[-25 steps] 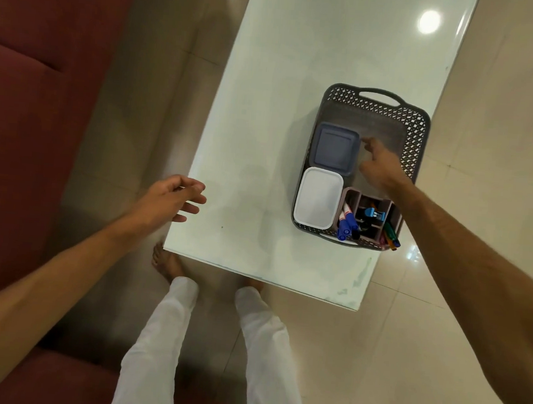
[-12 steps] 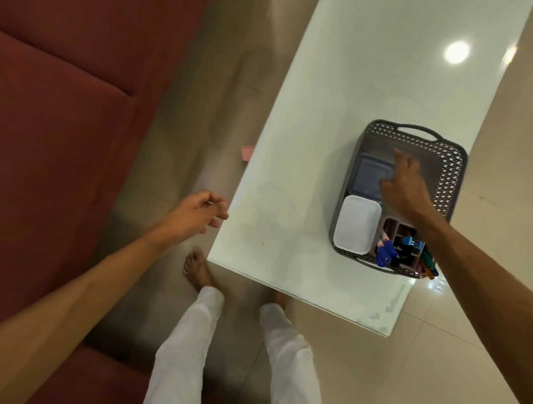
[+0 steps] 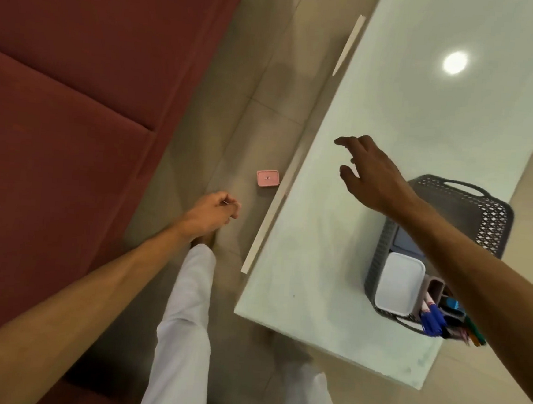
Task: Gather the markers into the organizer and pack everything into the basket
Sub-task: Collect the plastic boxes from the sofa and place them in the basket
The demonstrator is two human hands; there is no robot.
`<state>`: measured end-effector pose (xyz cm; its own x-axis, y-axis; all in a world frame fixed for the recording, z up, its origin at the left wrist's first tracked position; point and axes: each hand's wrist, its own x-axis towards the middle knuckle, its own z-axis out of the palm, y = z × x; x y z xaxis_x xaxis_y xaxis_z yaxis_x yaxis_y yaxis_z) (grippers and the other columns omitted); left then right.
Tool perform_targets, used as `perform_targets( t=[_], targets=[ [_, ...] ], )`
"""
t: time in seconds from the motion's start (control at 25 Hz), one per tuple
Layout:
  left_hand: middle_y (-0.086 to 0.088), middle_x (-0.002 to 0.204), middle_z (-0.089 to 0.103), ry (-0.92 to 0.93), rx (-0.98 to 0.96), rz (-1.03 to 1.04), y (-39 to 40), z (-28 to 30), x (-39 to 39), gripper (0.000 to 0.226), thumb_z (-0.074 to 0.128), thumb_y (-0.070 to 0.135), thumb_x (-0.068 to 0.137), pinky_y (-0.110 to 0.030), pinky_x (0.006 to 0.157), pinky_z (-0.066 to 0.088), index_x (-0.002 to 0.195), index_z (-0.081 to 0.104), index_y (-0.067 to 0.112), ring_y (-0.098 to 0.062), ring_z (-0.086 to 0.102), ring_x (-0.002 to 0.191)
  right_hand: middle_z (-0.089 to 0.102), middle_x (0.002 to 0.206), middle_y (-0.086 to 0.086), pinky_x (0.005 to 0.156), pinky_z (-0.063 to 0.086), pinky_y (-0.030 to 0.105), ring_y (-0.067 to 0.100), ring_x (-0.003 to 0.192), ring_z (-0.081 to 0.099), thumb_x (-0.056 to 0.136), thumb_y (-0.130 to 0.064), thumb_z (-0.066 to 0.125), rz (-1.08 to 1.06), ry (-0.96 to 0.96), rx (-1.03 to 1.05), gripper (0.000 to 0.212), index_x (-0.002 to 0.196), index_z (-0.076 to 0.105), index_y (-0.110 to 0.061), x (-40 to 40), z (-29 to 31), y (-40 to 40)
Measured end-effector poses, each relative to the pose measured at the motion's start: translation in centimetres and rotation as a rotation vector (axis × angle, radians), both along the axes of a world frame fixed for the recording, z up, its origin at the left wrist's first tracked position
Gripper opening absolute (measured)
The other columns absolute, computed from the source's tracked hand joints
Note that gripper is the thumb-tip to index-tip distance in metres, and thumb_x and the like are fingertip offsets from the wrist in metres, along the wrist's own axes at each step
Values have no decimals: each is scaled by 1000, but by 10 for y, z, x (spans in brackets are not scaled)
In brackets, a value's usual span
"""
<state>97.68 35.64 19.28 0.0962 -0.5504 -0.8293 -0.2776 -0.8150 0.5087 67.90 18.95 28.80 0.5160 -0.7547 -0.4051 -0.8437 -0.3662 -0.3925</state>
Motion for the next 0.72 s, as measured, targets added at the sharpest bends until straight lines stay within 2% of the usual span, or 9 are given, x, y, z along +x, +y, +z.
perform_targets(
  t=[0.12, 0.2, 0.28, 0.4, 0.48, 0.56, 0.64, 0.72],
  targets=[
    [6, 100, 75, -65, 6, -123, -35, -82, 24, 15, 69, 37, 94, -29, 87, 54, 99, 70, 23, -16, 70, 98, 58, 132, 10, 85, 57, 48, 34, 110, 63, 101, -17, 54, 158, 63, -99, 43, 144, 52, -20, 58, -48, -50],
    [2, 106, 75, -109, -7, -164, -65, -135, 34, 16, 71, 37, 94, -29, 86, 53, 103, 69, 23, -19, 69, 99, 64, 128, 12, 83, 58, 45, 35, 108, 66, 103, -17, 53, 323, 112, -98, 36, 139, 59, -18, 94, -87, -82],
    [-2, 115, 73, -194, -56, -314, -99, -192, 38, 29, 71, 38, 94, -29, 87, 52, 116, 67, 20, -22, 68, 104, 67, 126, 11, 87, 59, 43, 32, 107, 68, 106, -20, 50, 453, 172, -39, 35, 140, 59, -18, 127, -131, -103],
    [-6, 137, 60, -321, -95, -643, -132, -275, 17, 55, 74, 43, 91, -41, 101, 50, 137, 56, 20, -30, 58, 124, 67, 119, 8, 95, 50, 47, 30, 108, 65, 104, -24, 51, 566, 318, -75, 40, 144, 53, -22, 149, -196, -114],
    [-9, 146, 52, -382, -124, -807, -138, -326, -6, 75, 77, 43, 86, -46, 102, 46, 149, 43, 19, -34, 52, 129, 67, 112, 8, 93, 47, 48, 31, 104, 64, 101, -23, 55, 573, 399, -153, 41, 142, 54, -23, 150, -228, -120],
    [-10, 152, 44, -376, -135, -857, -136, -371, -29, 93, 81, 40, 82, -53, 104, 42, 157, 30, 21, -37, 47, 134, 66, 112, 9, 90, 48, 47, 32, 97, 67, 102, -22, 55, 525, 408, -97, 38, 139, 55, -21, 146, -248, -119],
    [-12, 152, 42, -423, -164, -895, -130, -403, -45, 93, 81, 37, 82, -53, 103, 43, 157, 28, 21, -38, 46, 132, 67, 113, 11, 91, 50, 49, 33, 93, 68, 103, -21, 56, 496, 437, -67, 36, 138, 55, -17, 142, -261, -112],
    [-12, 147, 45, -539, -222, -904, -125, -424, -53, 81, 78, 34, 86, -49, 98, 46, 152, 35, 20, -35, 50, 128, 68, 114, 13, 86, 50, 48, 34, 90, 67, 102, -19, 57, 466, 418, -101, 33, 135, 57, -16, 138, -263, -108]
  ],
)
